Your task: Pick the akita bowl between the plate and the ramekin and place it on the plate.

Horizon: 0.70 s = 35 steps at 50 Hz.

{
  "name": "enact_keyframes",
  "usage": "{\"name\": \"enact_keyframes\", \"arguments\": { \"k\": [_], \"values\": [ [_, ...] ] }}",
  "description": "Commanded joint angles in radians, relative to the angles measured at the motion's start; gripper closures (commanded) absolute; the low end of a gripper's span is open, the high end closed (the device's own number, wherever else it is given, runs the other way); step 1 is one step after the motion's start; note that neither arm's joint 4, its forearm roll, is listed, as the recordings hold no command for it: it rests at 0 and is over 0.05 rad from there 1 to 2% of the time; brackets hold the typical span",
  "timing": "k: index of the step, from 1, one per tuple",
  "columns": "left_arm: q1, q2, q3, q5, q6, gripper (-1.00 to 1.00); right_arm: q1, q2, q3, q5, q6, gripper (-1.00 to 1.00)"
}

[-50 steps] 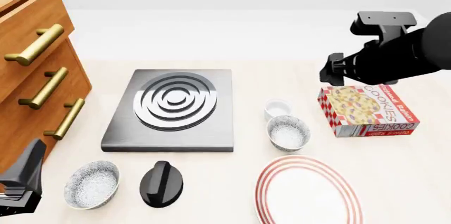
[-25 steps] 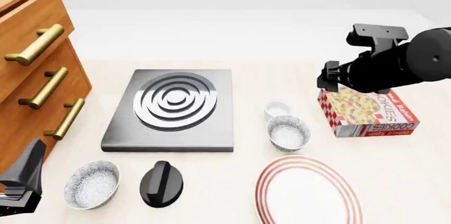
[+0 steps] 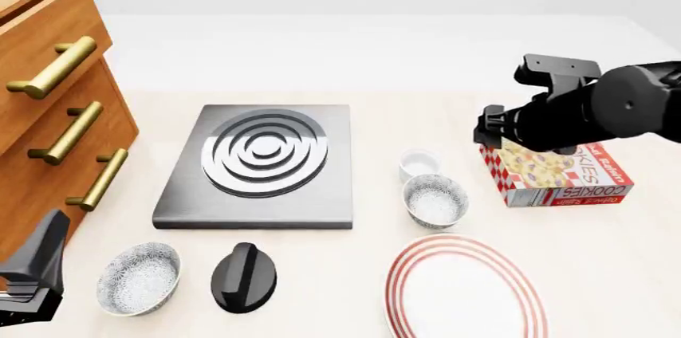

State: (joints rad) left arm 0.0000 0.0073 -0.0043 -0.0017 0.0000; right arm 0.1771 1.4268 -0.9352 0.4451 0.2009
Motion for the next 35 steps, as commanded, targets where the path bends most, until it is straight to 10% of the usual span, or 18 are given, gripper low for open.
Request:
{"name": "enact_keyframes", "arguments": {
  "k": [1, 35],
  "values": [
    [0.0, 0.0, 0.0, 0.0, 0.0, -1.0, -0.014, 0.05, 0.025, -0.055, -0.004, -1.0],
    [0.0, 0.0, 0.0, 0.0, 0.0, -1.0, 0.028, 0.132, 0.127, -0.176, 0.034, -1.0]
  ]
}}
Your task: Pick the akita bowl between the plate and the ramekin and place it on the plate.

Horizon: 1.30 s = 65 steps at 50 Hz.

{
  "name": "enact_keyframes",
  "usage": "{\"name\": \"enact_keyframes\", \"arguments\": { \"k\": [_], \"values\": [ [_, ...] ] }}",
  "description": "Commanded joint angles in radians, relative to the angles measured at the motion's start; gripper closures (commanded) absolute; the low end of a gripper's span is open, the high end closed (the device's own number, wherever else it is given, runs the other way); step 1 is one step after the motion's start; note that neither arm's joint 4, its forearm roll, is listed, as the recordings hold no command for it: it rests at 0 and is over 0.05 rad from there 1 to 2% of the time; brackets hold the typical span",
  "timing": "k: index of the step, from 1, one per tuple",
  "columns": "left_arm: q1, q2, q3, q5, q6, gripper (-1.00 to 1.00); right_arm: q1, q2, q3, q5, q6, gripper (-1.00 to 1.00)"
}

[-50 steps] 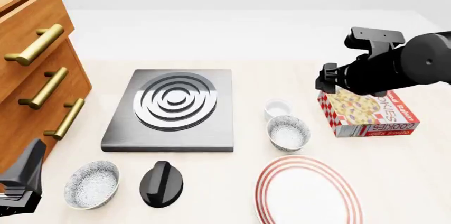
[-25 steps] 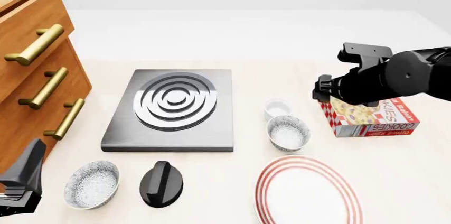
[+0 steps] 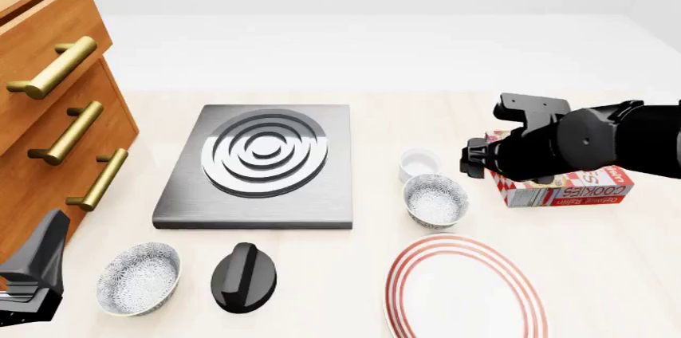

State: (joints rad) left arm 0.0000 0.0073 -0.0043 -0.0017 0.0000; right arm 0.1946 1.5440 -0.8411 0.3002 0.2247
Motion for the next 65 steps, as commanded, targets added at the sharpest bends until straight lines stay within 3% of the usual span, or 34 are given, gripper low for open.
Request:
{"name": "enact_keyframes", "arguments": {
  "k": [1, 27, 49, 65],
  "values": [
    [0.0, 0.0, 0.0, 0.0, 0.0, -1.0, 0.006, 0.012, 0.035, -0.032, 0.006, -1.0],
    [0.0, 0.0, 0.0, 0.0, 0.0, -1.0, 0.036, 0.023, 0.076, -0.064, 0.012, -1.0],
    [0.0, 0.0, 0.0, 0.0, 0.0, -1.0, -0.005, 0.105, 0.076, -0.133, 0.011, -1.0],
    [0.0, 0.0, 0.0, 0.0, 0.0, -1.0, 0.031, 0.139, 0.091, -0.161, 0.027, -1.0]
  ]
}}
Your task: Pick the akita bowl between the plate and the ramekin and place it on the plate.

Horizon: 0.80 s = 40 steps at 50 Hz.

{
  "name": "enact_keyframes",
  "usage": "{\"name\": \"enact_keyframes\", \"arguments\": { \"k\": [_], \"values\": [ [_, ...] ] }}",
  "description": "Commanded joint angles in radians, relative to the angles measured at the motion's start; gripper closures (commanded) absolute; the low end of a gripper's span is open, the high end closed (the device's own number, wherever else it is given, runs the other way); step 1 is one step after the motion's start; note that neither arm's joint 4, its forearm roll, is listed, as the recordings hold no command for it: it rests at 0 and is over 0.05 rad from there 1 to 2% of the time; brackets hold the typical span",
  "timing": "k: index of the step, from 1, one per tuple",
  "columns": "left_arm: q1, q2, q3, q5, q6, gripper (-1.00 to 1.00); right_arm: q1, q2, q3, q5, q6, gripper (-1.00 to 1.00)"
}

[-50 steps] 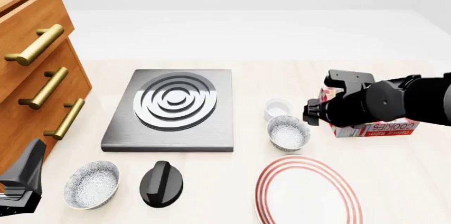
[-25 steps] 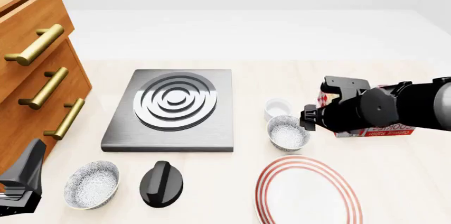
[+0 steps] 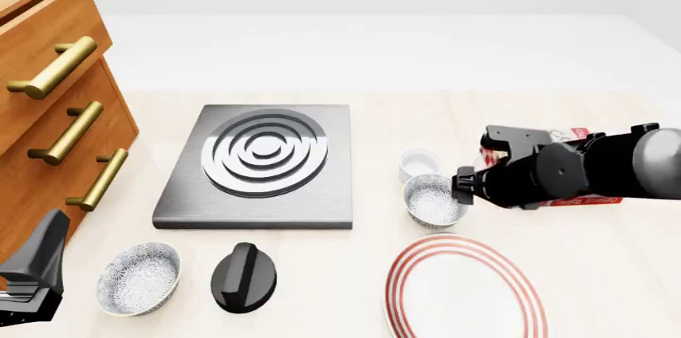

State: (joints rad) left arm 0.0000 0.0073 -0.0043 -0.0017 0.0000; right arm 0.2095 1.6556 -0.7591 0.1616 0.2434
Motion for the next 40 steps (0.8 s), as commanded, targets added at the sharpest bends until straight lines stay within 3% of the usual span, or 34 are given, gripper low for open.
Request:
{"name": "enact_keyframes", "arguments": {
  "k": [1, 26, 37, 38, 40],
  "values": [
    [0.0, 0.0, 0.0, 0.0, 0.0, -1.0, 0.016, 0.027, 0.009, -0.023, 0.008, -1.0],
    [0.0, 0.0, 0.0, 0.0, 0.0, -1.0, 0.042, 0.061, 0.007, -0.046, 0.024, -1.0],
    [0.0, 0.0, 0.0, 0.0, 0.0, -1.0, 0.032, 0.075, 0.006, -0.054, -0.01, -1.0],
    [0.0, 0.0, 0.0, 0.0, 0.0, -1.0, 0.03, 0.077, 0.003, -0.052, -0.016, 1.0],
    [0.0, 0.0, 0.0, 0.0, 0.0, -1.0, 0.021, 0.069, 0.005, -0.049, -0.023, 1.0]
  ]
}}
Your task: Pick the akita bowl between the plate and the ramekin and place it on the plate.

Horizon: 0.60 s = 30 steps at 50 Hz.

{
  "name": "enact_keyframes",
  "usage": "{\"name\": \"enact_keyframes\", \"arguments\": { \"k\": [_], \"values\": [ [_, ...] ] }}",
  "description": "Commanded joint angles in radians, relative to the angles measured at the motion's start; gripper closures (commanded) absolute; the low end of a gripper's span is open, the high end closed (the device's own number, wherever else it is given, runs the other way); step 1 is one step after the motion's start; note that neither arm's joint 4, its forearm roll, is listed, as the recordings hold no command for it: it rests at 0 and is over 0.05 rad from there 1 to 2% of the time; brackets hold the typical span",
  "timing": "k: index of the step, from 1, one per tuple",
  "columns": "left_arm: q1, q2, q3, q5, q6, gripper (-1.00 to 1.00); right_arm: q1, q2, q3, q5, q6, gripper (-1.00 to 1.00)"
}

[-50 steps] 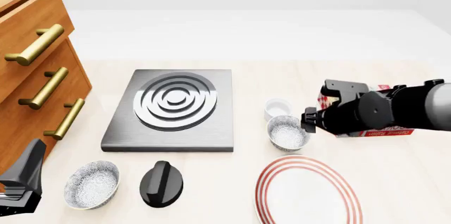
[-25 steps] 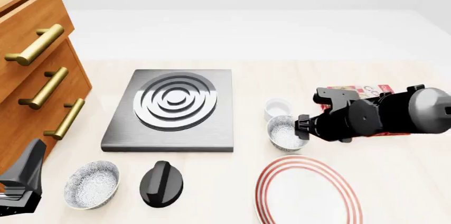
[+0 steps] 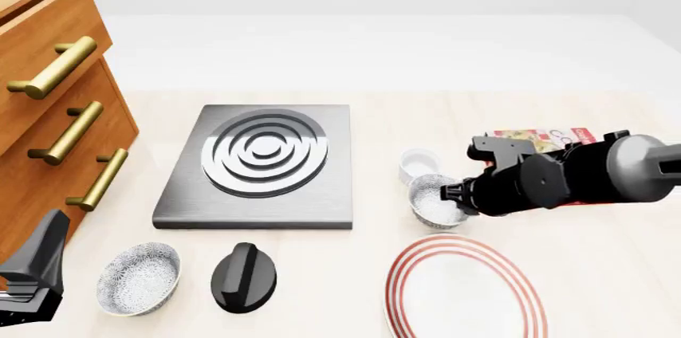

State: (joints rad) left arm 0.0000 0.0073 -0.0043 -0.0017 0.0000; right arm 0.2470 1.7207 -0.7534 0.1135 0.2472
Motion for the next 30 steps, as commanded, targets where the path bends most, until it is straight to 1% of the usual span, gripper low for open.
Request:
{"name": "enact_keyframes", "arguments": {
  "k": [1, 9, 14, 21, 24, 30],
  "values": [
    [0.0, 0.0, 0.0, 0.0, 0.0, -1.0, -0.014, 0.004, -0.002, -0.001, -0.024, 1.0],
    [0.0, 0.0, 0.0, 0.0, 0.0, -1.0, -0.004, 0.005, -0.001, -0.004, -0.016, 1.0],
    [0.0, 0.0, 0.0, 0.0, 0.0, -1.0, -0.004, -0.027, -0.002, 0.017, -0.019, 1.0],
    [0.0, 0.0, 0.0, 0.0, 0.0, -1.0, 0.003, -0.117, -0.011, 0.08, -0.016, 1.0],
    [0.0, 0.0, 0.0, 0.0, 0.0, -1.0, 0.0, -0.161, -0.012, 0.106, -0.023, 1.0],
    [0.0, 0.0, 0.0, 0.0, 0.0, -1.0, 0.018, -0.228, -0.023, 0.153, -0.022, 1.0]
  ]
}}
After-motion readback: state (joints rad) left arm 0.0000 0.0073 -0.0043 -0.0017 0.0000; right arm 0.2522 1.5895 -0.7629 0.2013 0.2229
